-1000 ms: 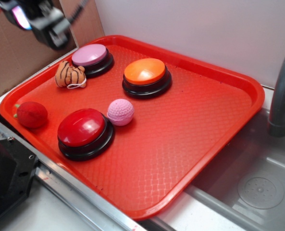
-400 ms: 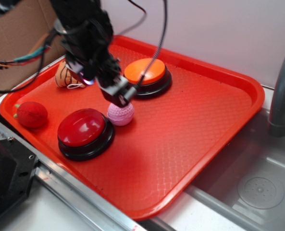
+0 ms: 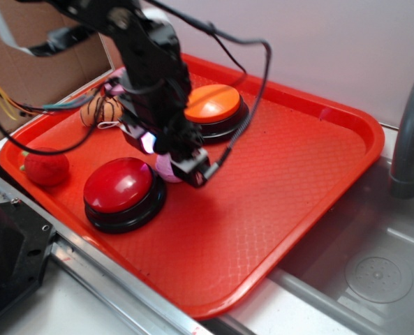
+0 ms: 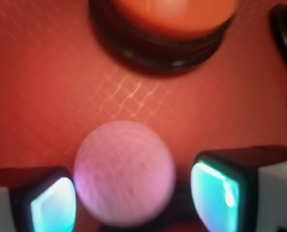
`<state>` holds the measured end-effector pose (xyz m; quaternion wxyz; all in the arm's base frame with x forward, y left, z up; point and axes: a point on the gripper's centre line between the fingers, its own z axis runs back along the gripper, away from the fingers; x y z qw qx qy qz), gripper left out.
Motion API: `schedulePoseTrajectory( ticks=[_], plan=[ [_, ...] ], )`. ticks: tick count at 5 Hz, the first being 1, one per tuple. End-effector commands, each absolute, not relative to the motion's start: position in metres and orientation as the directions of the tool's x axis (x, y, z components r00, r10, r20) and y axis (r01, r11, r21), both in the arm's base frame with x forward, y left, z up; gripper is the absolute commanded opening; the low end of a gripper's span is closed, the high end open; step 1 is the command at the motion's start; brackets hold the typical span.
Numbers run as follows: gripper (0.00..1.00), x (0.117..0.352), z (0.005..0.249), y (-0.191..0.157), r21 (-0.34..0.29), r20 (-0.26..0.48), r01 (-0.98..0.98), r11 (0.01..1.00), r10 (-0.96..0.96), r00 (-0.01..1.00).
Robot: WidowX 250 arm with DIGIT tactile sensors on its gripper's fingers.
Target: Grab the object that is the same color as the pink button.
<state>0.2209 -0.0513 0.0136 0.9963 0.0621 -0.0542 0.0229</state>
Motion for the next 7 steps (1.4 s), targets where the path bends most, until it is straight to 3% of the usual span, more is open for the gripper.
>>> schedulePoseTrajectory(
  ticks=[1,2,3,5,6,7],
  plan=[
    [0.0,0.241,0.021,-0.043,0.095,0.153,-0.077,0.993,0.062,0.986],
    [0.0,0.242,0.042,-0.039,0.079,0.163,-0.081,0.994,0.067,0.984],
    [0.0,0.247,0.084,-0.027,0.049,0.145,-0.103,0.993,0.095,0.985],
    [0.0,0.241,0.155,-0.006,-0.089,0.158,-0.123,0.988,0.136,0.978],
    [0.0,0.23,0.171,0.004,-0.103,0.172,-0.178,0.979,0.194,0.966],
    [0.0,0.226,0.164,0.014,-0.091,0.092,-0.206,0.974,0.214,0.972]
  ],
)
